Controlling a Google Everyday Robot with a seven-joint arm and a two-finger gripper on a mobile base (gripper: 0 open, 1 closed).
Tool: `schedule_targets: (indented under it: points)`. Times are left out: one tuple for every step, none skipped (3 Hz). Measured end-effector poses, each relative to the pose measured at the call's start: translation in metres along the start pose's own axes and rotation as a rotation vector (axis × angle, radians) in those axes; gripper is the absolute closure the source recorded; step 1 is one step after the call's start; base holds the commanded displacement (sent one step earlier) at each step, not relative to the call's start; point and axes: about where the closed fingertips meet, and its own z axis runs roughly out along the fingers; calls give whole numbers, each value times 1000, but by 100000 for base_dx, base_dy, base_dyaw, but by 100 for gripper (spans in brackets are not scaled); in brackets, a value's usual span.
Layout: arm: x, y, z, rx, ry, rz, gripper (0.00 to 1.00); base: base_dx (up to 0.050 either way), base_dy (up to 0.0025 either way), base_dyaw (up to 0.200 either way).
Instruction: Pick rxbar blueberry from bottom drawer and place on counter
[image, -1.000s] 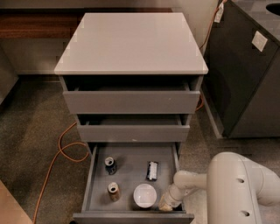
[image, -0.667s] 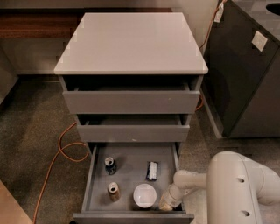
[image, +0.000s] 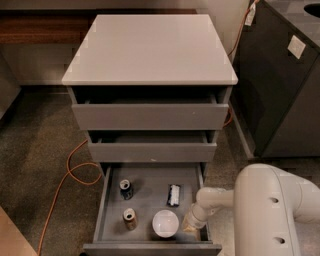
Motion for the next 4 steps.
schedule_targets:
  points:
    - [-14,-13,-15,27,31,-40,45,0,0,0]
    - [-32,-33,-21,13,70,-106,22,0,0,0]
    - [-47,-67,-35,16,94,-187,0,0,0,0]
    - [-54,-83,-45,29,98,-246,0,0,0,0]
